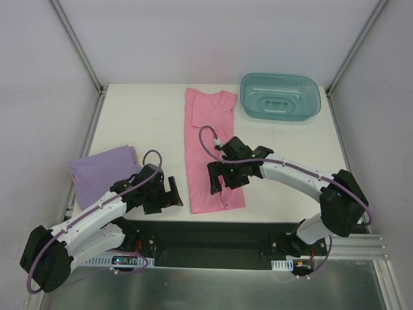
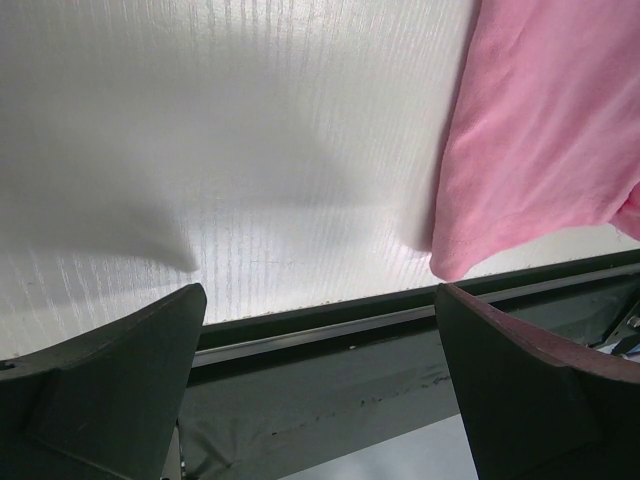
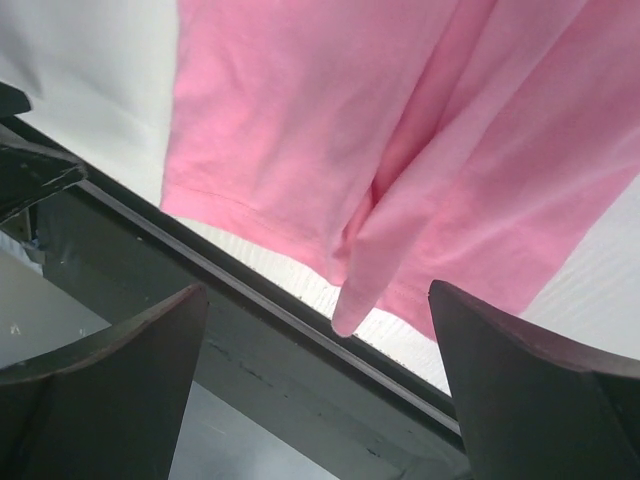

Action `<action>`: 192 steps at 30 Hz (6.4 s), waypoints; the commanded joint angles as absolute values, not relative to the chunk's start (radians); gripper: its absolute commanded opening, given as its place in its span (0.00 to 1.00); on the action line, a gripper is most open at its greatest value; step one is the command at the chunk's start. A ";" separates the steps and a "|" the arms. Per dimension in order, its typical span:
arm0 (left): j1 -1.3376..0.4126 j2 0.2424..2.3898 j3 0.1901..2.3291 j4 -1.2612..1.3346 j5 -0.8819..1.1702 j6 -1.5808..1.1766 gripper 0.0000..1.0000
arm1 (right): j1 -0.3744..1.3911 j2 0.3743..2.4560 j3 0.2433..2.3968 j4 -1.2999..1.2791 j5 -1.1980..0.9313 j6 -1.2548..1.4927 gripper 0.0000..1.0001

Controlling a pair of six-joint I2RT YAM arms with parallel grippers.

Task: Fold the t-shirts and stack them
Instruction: Rotate the tshirt 90 degrees, then grab the bottom of the folded rectangular tshirt with both arms, then fold the folded rectangular tshirt in 1/3 of the way, then grab one side of the 2/3 rectangular tshirt with both arms

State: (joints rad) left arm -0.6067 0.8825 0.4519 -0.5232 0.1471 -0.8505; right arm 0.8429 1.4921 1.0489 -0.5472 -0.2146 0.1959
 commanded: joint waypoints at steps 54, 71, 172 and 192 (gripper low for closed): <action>-0.726 1.327 0.546 -0.232 0.345 -0.936 0.11 | 0.706 1.324 0.657 -0.384 -0.248 0.465 0.59; -0.729 1.267 0.488 -0.233 0.371 -0.968 0.00 | 0.755 1.273 0.543 -0.413 -0.247 0.518 0.01; -0.342 1.373 0.770 -0.268 0.397 -0.715 0.99 | 0.420 1.269 0.801 -0.213 -0.009 0.273 0.97; -0.359 1.666 0.781 -0.133 0.491 -0.750 0.49 | 0.405 1.612 0.917 -0.198 -0.215 0.293 0.78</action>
